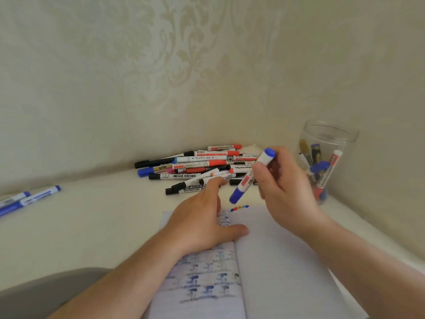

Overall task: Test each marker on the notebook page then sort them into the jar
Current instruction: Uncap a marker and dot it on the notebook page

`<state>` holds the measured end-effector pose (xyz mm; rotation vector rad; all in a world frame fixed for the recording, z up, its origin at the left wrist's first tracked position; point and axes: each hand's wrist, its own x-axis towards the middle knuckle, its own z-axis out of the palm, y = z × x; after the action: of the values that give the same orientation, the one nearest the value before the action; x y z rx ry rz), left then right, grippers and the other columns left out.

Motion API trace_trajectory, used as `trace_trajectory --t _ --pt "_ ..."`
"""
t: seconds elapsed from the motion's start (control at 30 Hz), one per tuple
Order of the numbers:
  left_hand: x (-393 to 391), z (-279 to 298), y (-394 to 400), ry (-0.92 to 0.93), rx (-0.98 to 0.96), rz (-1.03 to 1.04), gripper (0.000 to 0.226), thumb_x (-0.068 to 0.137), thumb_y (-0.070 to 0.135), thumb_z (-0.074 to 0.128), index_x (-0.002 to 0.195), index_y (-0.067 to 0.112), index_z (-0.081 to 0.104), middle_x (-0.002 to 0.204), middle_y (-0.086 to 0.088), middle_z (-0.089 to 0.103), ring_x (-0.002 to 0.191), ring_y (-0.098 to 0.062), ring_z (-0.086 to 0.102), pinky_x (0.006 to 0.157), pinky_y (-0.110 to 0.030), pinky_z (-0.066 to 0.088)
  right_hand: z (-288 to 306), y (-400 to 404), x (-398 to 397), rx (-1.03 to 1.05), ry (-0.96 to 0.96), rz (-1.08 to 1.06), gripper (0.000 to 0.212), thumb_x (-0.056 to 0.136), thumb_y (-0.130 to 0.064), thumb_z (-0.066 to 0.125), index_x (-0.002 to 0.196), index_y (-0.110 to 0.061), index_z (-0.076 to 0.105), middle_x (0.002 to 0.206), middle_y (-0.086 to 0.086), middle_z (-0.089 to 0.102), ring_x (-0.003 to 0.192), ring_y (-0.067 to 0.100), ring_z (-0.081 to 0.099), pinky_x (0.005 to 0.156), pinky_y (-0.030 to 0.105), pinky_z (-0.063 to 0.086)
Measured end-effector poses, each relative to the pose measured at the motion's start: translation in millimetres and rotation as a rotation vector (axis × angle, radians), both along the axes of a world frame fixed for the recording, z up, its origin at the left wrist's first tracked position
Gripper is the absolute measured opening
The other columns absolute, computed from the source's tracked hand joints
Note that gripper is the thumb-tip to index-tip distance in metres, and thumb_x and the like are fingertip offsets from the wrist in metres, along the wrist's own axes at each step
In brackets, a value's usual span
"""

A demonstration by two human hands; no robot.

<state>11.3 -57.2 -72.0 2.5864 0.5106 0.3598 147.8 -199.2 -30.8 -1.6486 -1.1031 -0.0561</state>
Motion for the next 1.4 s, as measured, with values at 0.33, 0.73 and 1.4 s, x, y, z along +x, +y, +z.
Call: trace_trajectory --t 0.33,0.73,1.4 --pt "-6 -12 -6 -0.287 0.315 -0.092 0.037 0.106 0.045 0.028 0.113 0.02 0.055 0.093 0.003 0.062 0.082 -0.018 0.054 0.069 -0.041 0.049 -35 -1 1 0.05 0.686 0.315 0.014 0.084 -0.029 0.077 0.078 -0.026 0.064 0.062 0.011 0.052 0.052 0.017 0.043 0.048 0.025 0.029" --pt "-4 -13 0 -0.156 0.23 -0.211 0.038 0.104 0.054 0.031 0.14 0.043 0.034 0.11 0.007 0.066 0.096 -0.017 0.062 0.076 -0.036 0.052 -35 0 -3 -0.04 0.59 0.356 0.023 0.087 -0.039 0.074 0.075 -0.022 0.063 0.063 -0.003 0.054 0.056 0.013 0.052 0.053 0.023 0.038" --pt "-5 -1 1 0.025 0.148 -0.12 0.042 0.083 0.075 0.056 0.119 0.054 0.051 0.091 0.021 0.048 0.087 0.001 0.049 0.071 -0.026 0.04 4 -38 35 0.349 1.003 0.187 0.036 0.102 -0.041 0.052 0.083 -0.02 0.074 0.064 0.006 0.054 0.05 0.017 0.045 0.048 0.026 0.026"
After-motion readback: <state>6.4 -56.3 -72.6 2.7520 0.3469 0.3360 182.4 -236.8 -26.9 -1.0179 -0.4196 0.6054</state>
